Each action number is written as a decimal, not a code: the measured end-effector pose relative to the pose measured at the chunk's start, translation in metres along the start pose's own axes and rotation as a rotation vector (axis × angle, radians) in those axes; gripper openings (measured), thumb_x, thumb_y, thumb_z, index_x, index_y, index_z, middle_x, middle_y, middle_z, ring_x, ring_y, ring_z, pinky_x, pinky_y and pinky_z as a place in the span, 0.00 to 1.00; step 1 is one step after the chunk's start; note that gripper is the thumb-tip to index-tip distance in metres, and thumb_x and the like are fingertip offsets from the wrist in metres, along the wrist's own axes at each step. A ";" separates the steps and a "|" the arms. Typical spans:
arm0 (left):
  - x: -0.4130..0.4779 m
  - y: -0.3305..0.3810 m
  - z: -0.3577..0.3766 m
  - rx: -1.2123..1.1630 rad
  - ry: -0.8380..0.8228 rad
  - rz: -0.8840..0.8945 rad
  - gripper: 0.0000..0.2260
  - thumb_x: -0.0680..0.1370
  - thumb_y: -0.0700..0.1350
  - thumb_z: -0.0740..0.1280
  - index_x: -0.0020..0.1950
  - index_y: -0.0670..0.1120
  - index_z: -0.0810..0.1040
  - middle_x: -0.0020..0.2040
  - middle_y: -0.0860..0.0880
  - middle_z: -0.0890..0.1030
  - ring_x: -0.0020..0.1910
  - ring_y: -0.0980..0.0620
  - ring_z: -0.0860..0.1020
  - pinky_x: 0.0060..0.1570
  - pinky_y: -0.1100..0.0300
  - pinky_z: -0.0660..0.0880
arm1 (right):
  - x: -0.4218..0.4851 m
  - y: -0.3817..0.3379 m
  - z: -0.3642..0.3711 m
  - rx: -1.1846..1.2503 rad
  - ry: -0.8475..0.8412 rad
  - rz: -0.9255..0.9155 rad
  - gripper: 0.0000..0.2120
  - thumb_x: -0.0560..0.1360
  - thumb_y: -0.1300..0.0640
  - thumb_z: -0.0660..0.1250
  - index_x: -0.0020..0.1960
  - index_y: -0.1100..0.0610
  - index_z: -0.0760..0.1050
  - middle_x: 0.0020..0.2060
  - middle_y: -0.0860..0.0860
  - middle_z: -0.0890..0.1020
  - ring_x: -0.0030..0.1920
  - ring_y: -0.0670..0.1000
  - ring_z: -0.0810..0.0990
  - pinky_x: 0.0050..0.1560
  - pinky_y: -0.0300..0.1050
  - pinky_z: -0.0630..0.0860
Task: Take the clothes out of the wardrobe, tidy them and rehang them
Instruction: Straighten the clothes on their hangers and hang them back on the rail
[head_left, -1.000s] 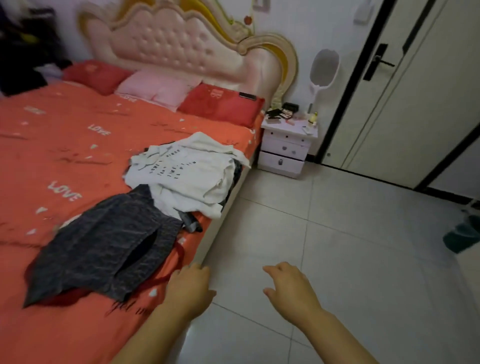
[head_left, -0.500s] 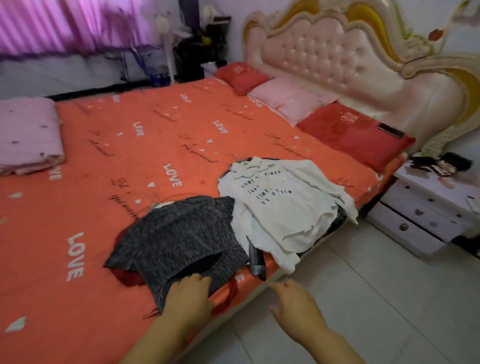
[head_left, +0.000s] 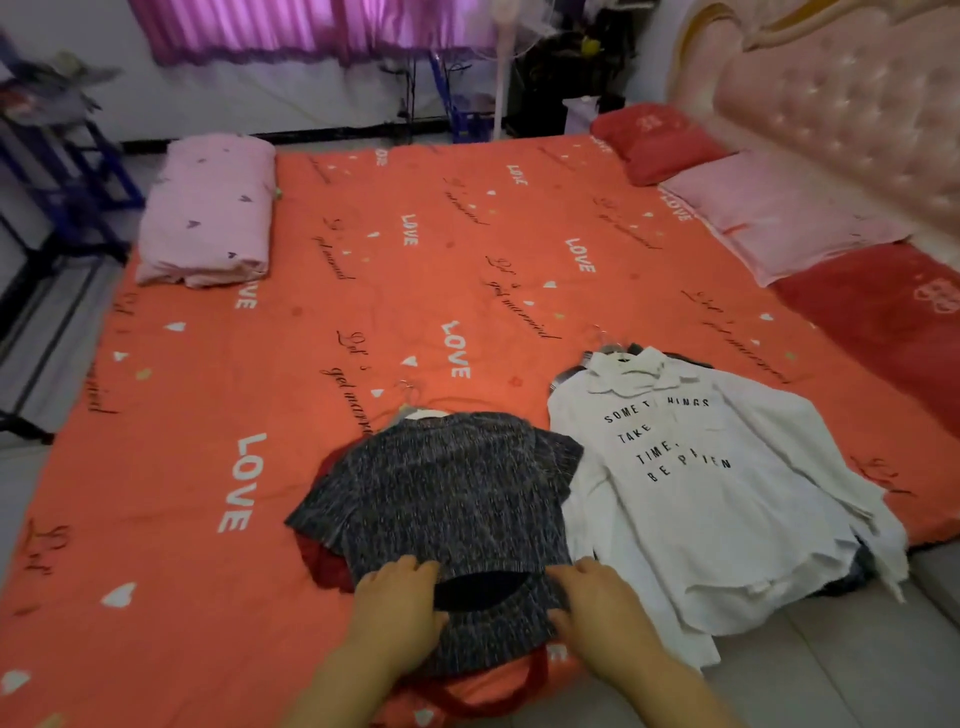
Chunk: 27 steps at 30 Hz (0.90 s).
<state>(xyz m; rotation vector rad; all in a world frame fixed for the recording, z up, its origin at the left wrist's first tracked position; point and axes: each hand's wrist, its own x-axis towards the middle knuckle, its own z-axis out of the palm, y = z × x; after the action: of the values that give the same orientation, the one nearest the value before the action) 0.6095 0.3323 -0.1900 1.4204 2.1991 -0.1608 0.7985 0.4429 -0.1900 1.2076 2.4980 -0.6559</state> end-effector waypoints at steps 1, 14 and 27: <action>0.011 -0.008 -0.002 -0.010 -0.014 -0.005 0.24 0.77 0.56 0.63 0.70 0.50 0.64 0.65 0.50 0.70 0.63 0.47 0.70 0.61 0.53 0.68 | 0.014 -0.005 -0.002 -0.003 -0.016 -0.002 0.23 0.76 0.48 0.63 0.70 0.48 0.66 0.61 0.51 0.73 0.61 0.53 0.72 0.61 0.45 0.70; 0.129 -0.082 -0.008 -0.135 -0.035 -0.122 0.25 0.78 0.55 0.61 0.73 0.49 0.61 0.66 0.50 0.68 0.64 0.48 0.68 0.62 0.54 0.67 | 0.210 -0.052 -0.018 -0.051 -0.169 -0.135 0.23 0.78 0.50 0.62 0.71 0.52 0.65 0.63 0.54 0.71 0.64 0.55 0.70 0.64 0.46 0.69; 0.246 -0.111 0.045 -0.284 -0.123 -0.273 0.27 0.80 0.55 0.58 0.76 0.48 0.55 0.71 0.48 0.63 0.68 0.48 0.65 0.67 0.54 0.64 | 0.453 -0.059 0.035 -0.240 -0.105 -0.270 0.19 0.77 0.63 0.56 0.68 0.60 0.67 0.57 0.61 0.72 0.55 0.61 0.73 0.50 0.53 0.73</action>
<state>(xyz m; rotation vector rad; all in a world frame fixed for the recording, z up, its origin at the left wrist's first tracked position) 0.4491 0.4680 -0.3655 0.9326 2.2022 -0.0269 0.4788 0.6916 -0.4034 0.7417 2.5835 -0.4500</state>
